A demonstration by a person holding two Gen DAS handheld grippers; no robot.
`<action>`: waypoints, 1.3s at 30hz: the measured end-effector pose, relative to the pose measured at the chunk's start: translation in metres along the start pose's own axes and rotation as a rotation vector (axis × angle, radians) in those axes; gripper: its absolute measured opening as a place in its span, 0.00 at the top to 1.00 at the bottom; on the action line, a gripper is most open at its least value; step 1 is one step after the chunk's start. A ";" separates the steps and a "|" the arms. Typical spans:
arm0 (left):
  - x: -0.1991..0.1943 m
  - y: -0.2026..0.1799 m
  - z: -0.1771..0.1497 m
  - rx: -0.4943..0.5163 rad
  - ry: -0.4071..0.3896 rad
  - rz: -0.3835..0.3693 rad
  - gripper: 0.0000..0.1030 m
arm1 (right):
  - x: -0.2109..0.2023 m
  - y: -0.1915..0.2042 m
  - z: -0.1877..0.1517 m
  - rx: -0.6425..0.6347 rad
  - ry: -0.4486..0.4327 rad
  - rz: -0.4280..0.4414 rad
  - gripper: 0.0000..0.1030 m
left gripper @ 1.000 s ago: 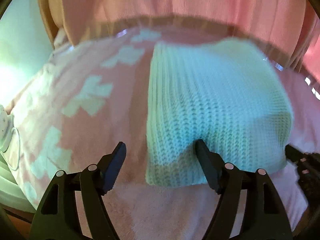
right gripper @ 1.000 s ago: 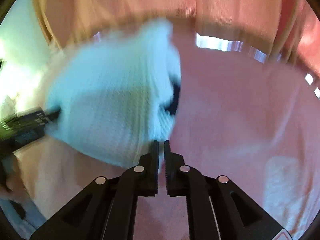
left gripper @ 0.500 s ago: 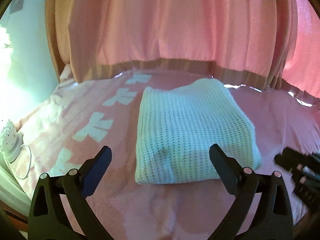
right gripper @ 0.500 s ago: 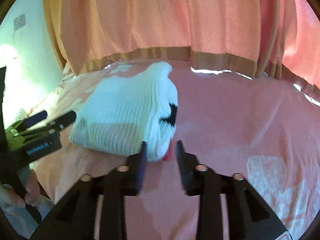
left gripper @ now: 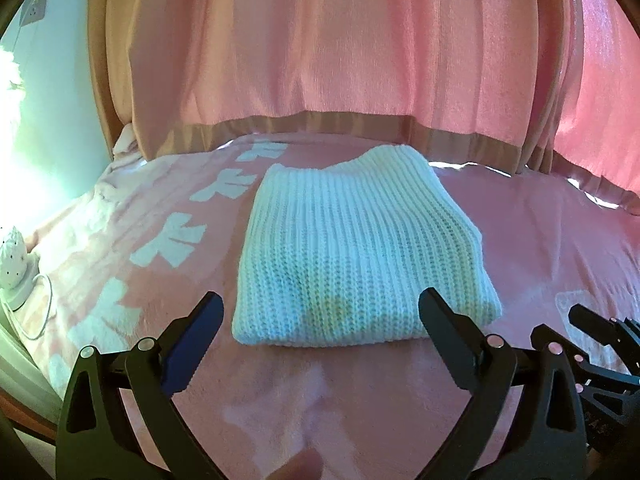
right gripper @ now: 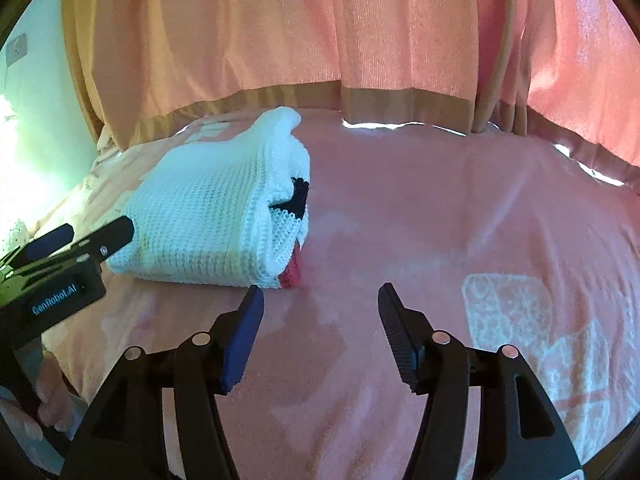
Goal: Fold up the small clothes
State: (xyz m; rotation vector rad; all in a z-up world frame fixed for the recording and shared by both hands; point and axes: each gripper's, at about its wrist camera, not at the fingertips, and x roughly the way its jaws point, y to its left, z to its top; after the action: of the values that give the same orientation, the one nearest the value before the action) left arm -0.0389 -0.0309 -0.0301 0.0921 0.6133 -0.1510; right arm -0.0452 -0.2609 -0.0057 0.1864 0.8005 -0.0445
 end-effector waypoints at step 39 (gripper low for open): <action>0.012 0.003 -0.012 0.030 0.054 0.034 0.07 | 0.009 0.025 -0.007 -0.026 0.008 -0.007 0.39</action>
State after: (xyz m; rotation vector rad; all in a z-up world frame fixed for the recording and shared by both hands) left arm -0.0351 -0.0274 -0.0465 0.1357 0.6633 -0.1256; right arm -0.0409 -0.2346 -0.0129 0.1591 0.8093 -0.0398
